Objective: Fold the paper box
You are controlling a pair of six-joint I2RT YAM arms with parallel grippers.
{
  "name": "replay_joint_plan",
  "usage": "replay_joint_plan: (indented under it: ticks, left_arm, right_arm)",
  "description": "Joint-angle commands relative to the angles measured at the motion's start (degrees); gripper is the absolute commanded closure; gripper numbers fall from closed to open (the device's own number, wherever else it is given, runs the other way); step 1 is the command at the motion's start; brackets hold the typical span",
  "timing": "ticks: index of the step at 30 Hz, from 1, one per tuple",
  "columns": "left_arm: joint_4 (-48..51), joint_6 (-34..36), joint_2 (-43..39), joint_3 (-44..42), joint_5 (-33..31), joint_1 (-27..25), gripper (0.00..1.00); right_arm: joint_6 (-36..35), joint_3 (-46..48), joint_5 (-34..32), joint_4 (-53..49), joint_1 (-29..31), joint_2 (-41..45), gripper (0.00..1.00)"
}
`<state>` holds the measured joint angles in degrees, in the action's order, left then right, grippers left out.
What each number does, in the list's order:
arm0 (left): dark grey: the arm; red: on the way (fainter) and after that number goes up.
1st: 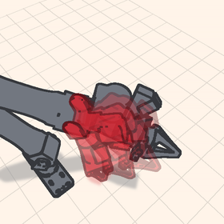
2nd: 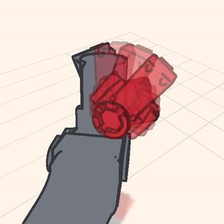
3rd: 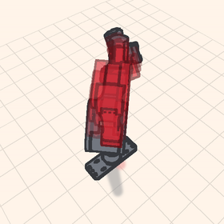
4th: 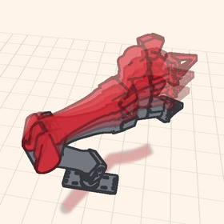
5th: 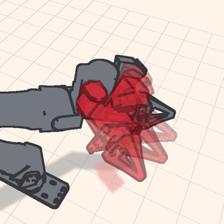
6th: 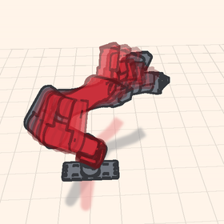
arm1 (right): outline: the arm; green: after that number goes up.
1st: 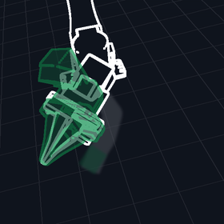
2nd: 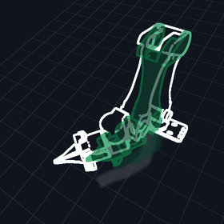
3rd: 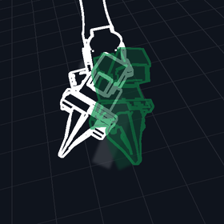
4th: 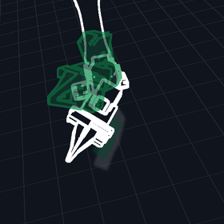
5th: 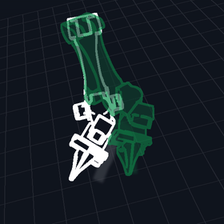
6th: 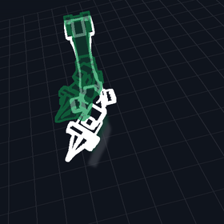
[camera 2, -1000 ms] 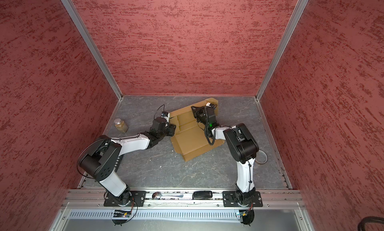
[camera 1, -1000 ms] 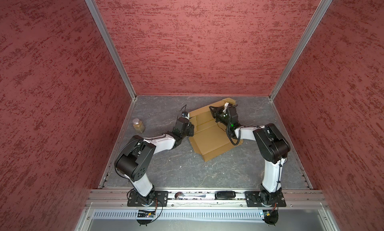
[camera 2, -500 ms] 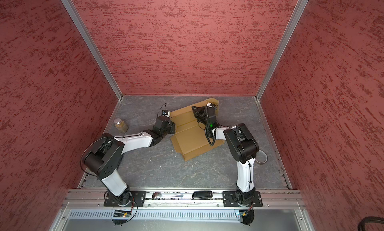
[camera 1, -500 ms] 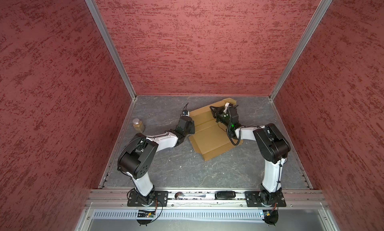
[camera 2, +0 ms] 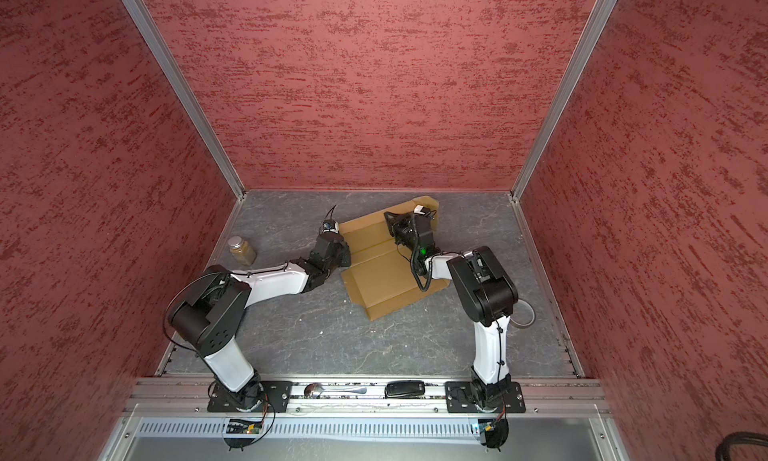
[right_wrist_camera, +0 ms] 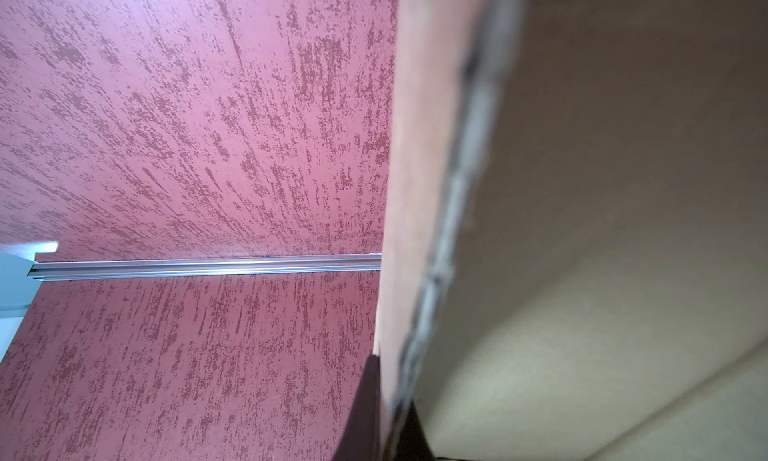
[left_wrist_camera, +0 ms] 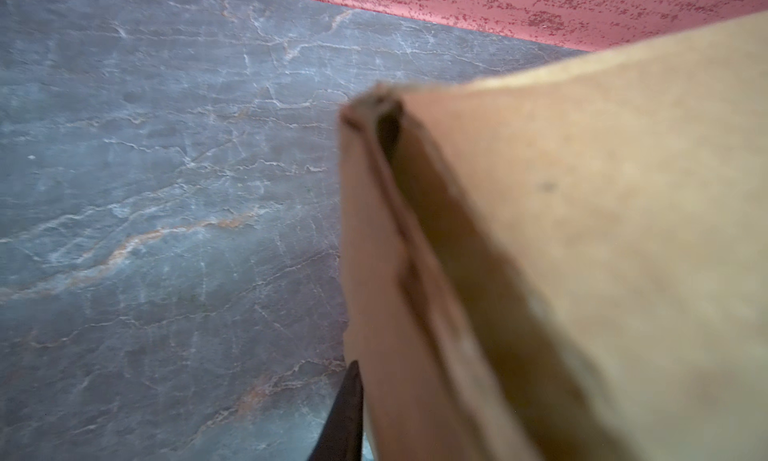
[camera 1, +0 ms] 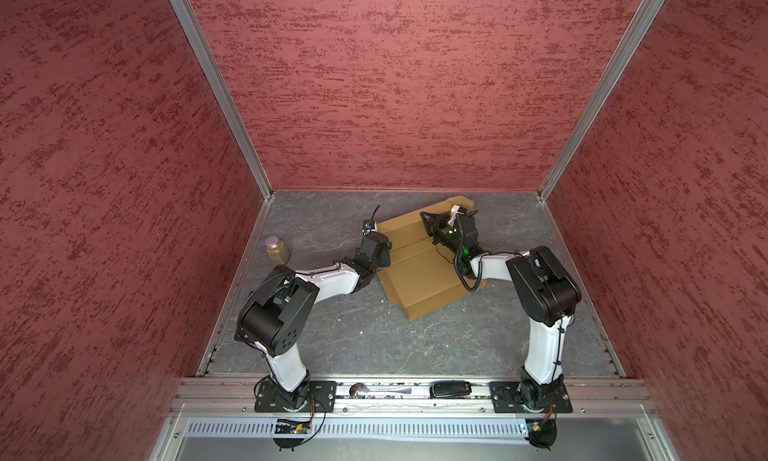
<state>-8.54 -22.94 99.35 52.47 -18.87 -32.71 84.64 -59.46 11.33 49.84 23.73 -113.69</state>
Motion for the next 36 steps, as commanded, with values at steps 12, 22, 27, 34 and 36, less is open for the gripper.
replay_joint_plan:
  ticks: [12, 22, 27, 34, 36]
  left_arm:
    - [-0.3, 2.3, -0.6, 0.9, -5.5, -1.6, 0.94]
    - [0.3, 7.0, -2.0, 1.2, -8.5, -1.7, 0.95]
    - [0.3, 10.2, -2.1, 2.0, -8.7, -1.6, 0.96]
    - [-0.5, 12.9, -1.1, 3.6, -6.3, -1.0, 0.96]
    - [-0.8, 13.7, -0.7, 4.1, -5.8, -0.9, 0.96]
  right_arm:
    - [2.5, 1.0, 1.7, 1.7, 0.4, -0.3, 0.81]
    - [1.5, 2.5, 3.8, 4.0, 0.4, 0.6, 0.64]
    - [0.7, 4.8, 5.0, 4.4, -0.1, 2.3, 0.55]
    - [-3.0, 9.2, 7.9, 3.4, -2.0, 6.2, 0.47]
    - [-4.8, 10.1, 8.8, 1.7, -2.6, 7.9, 0.45]
